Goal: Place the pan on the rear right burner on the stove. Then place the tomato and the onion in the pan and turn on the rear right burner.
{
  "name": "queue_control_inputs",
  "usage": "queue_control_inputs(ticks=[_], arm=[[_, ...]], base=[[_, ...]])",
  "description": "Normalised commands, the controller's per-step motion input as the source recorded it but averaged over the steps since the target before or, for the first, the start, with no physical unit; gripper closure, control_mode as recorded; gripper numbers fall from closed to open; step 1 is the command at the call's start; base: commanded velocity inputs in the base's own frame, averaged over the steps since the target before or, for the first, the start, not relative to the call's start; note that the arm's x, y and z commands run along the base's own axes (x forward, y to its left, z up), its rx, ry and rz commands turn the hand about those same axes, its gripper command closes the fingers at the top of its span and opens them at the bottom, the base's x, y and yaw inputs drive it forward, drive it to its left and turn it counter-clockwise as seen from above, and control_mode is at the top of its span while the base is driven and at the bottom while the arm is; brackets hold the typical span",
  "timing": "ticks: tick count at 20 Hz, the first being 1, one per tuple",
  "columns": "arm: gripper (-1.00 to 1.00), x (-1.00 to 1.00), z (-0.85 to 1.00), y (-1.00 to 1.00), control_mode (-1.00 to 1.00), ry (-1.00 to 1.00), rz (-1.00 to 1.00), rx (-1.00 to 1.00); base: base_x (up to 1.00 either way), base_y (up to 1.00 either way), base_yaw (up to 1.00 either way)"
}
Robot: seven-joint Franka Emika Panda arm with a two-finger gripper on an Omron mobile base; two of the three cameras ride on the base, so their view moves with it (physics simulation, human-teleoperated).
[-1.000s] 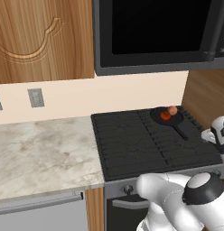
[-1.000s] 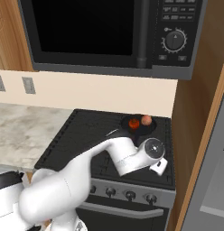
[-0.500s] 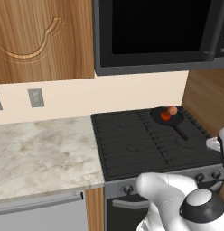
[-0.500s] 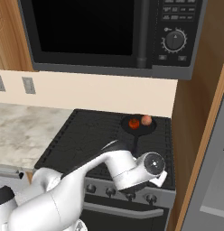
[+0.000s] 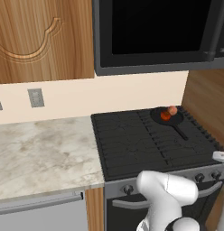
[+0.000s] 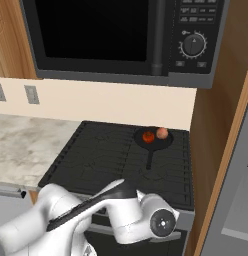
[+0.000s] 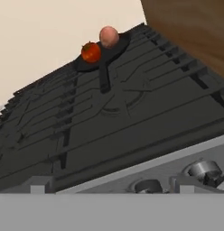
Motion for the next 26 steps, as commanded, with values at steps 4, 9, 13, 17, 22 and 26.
queue_control_inputs(ticks=[4,9,13,17,22,26], arm=[[-1.0,-0.1,-0.06,0.43,-1.0,-0.23,0.0,0.0],[-1.0,-0.04,0.0,0.3,-1.0,-0.17,0.0,0.0],[-1.0,-0.17,0.0,-0.01,-1.0,-0.03,-0.01,0.0],[-1.0,-0.19,-0.17,-0.17,-1.0,0.0,-0.03,-0.04],[-1.0,-0.28,-0.29,-0.01,-1.0,-0.13,-0.01,-0.05],[-1.0,-0.31,-0.03,0.0,-1.0,-0.19,0.0,-0.06]], base=[[0.0,0.0,0.0],[0.0,0.0,0.0],[0.0,0.0,0.0],[0.0,0.0,0.0],[0.0,0.0,0.0],[0.0,0.0,0.0]])
